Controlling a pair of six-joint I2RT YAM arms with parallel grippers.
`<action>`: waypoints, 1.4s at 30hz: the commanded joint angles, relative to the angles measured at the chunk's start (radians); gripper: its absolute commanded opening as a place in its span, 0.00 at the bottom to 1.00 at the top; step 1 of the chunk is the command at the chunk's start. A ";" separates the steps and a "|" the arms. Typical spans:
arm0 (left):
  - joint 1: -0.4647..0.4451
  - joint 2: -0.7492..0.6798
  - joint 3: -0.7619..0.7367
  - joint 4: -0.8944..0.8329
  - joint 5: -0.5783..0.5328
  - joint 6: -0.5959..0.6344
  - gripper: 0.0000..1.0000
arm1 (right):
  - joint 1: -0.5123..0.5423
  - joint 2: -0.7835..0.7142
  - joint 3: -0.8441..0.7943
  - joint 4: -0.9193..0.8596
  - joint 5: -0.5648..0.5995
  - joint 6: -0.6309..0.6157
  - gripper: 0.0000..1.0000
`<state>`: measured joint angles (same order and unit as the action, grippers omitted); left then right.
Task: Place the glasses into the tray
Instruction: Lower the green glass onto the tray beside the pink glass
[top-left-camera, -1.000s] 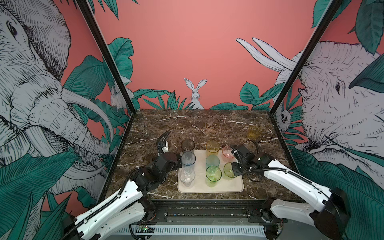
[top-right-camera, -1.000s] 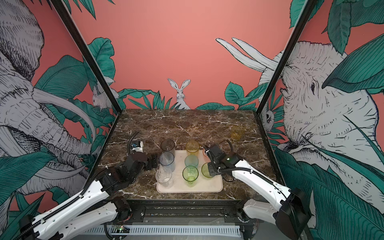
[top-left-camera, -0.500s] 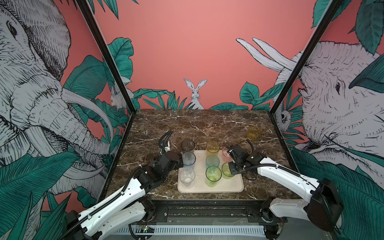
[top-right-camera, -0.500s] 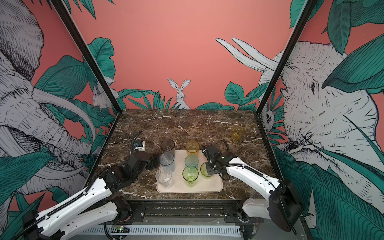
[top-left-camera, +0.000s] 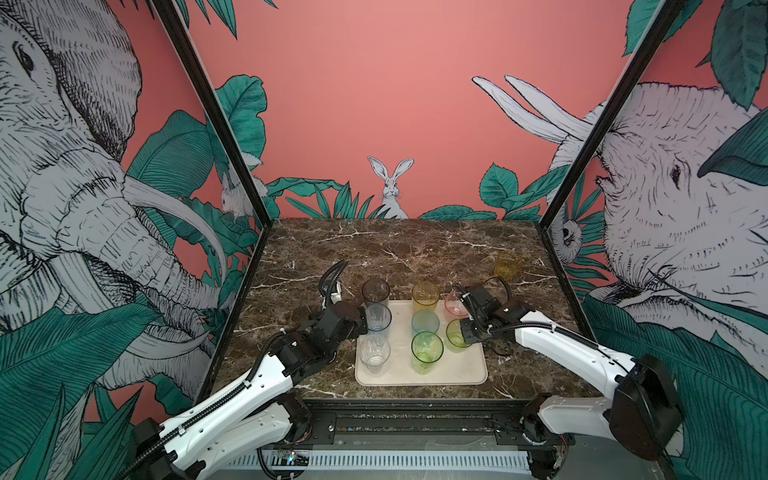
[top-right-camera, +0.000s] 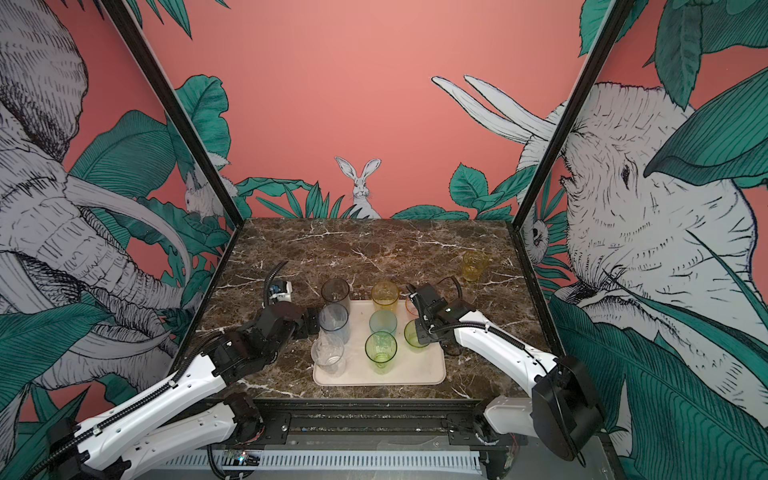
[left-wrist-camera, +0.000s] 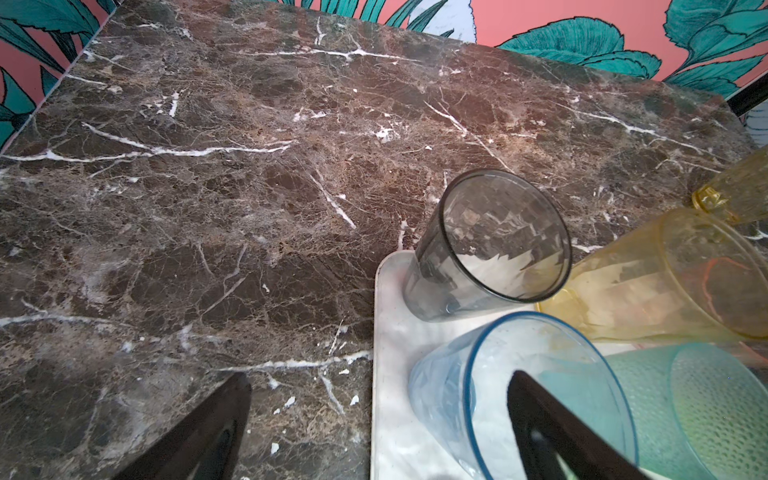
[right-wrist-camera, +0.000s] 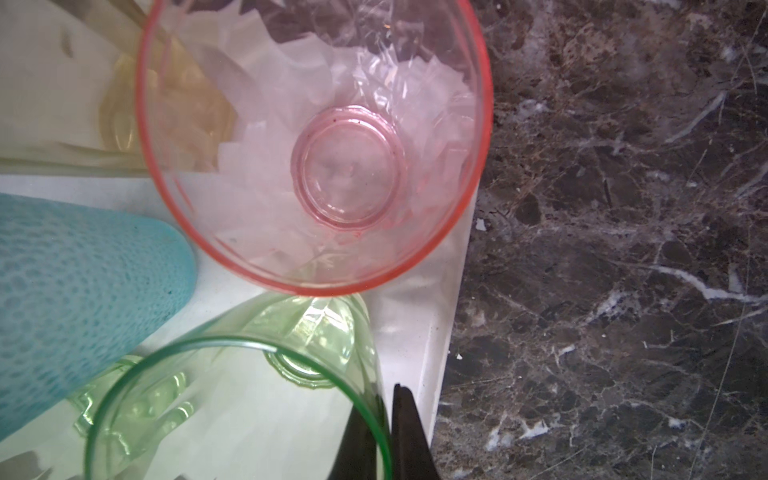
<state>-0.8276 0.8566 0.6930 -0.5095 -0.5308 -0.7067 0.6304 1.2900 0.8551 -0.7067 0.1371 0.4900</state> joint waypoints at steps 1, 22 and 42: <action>0.007 0.004 0.006 0.009 -0.010 -0.002 0.97 | -0.021 0.014 -0.004 0.022 -0.001 -0.014 0.00; 0.007 0.022 0.030 0.012 -0.016 0.015 0.97 | -0.083 0.072 0.024 0.051 -0.043 -0.031 0.00; 0.007 0.013 0.019 0.011 -0.017 0.015 0.98 | -0.084 0.033 0.075 -0.024 -0.028 -0.035 0.34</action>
<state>-0.8276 0.8833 0.7025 -0.5026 -0.5323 -0.6865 0.5495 1.3453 0.8921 -0.6971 0.0830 0.4580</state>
